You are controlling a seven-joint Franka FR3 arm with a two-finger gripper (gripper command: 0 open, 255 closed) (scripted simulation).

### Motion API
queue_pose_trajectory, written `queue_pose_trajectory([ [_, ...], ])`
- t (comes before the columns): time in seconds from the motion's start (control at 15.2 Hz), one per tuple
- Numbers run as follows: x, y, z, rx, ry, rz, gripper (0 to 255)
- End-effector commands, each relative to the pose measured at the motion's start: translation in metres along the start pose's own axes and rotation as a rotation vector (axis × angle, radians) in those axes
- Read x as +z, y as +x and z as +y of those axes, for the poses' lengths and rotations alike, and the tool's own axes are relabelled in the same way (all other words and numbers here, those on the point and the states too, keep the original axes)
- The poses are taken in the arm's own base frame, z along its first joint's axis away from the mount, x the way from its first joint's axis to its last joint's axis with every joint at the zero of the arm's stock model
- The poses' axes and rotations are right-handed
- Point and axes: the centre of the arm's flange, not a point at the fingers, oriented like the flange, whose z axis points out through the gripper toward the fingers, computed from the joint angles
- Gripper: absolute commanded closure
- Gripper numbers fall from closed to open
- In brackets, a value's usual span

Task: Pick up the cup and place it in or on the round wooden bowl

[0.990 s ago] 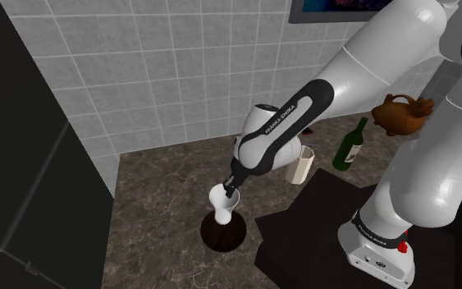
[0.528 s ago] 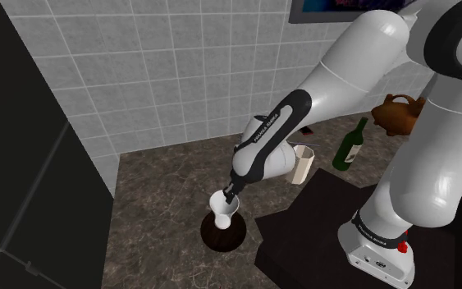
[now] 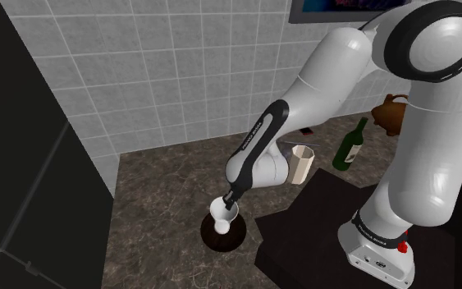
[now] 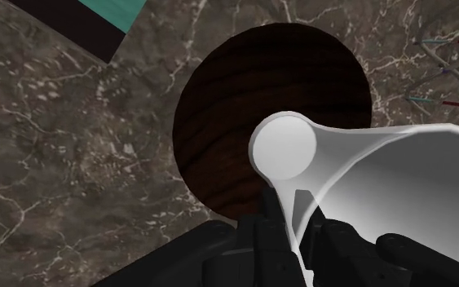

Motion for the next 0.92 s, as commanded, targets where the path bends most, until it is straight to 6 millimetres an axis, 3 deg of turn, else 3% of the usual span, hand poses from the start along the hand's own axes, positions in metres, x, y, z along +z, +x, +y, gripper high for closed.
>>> queue_pose_trajectory([
  [0.0,0.002,-0.001,0.001,0.000,0.000,0.001,255],
  [0.4,0.002,0.000,0.001,0.000,0.000,0.001,255],
  [0.46,0.002,0.000,0.001,0.000,0.000,0.001,0],
  [0.79,0.002,0.000,0.001,0.000,0.000,0.001,0],
  [0.86,-0.011,0.000,0.001,0.000,0.000,0.001,0],
])
